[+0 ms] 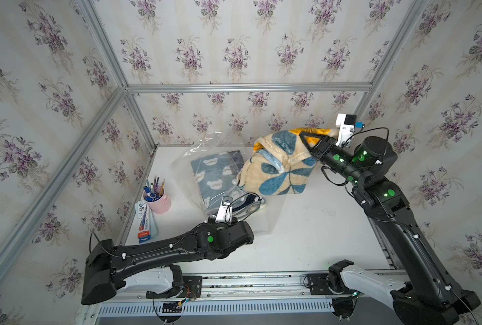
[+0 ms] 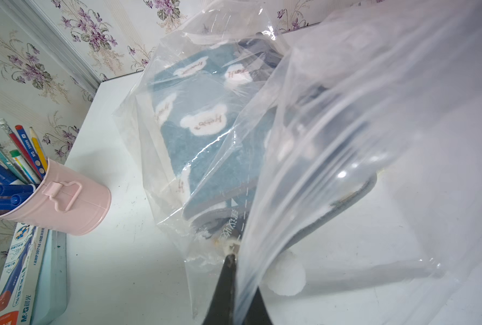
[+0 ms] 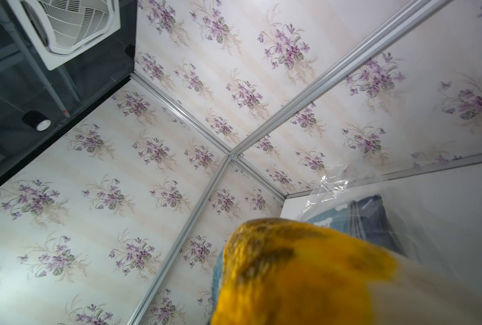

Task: Take the blanket out of the vacuum bag
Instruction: Place the blanket at the center of the board.

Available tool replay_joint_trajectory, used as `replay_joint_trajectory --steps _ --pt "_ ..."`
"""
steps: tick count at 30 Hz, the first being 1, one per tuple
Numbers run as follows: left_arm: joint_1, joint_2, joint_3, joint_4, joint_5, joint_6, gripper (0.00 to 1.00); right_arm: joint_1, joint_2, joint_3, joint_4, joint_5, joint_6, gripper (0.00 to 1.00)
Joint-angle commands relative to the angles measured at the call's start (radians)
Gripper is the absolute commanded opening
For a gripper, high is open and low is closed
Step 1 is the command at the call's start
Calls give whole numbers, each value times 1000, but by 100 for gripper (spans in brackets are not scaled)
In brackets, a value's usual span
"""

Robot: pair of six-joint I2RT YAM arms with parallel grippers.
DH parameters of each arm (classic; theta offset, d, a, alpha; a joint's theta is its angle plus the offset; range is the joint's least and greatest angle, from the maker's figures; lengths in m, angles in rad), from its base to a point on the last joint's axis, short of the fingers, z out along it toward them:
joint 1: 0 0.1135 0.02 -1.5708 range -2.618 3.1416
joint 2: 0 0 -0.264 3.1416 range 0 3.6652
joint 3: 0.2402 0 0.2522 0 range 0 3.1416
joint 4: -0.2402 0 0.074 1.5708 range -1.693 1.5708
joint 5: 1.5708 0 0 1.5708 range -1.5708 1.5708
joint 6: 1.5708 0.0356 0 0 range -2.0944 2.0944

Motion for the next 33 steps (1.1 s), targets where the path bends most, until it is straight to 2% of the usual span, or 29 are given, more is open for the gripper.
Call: replay_joint_trajectory --steps 1,6,16,22,29,31,33 --pt "7 5 -6 21 -1 11 5 -31 26 69 62 -73 2 0" --pt "16 -2 -18 34 4 14 5 -123 55 94 67 -151 36 0" --pt "31 -43 -49 56 15 34 5 -385 44 -119 184 -301 116 0" --pt "57 -46 -50 92 38 81 5 -416 177 -138 256 -322 125 0" --pt "98 -14 -50 144 79 129 5 -461 416 -3 343 -331 98 0" --pt "105 -9 -55 157 88 135 5 -461 423 -47 393 -343 94 0" --pt "111 -6 -62 175 96 143 5 -461 389 -173 460 -333 95 0"
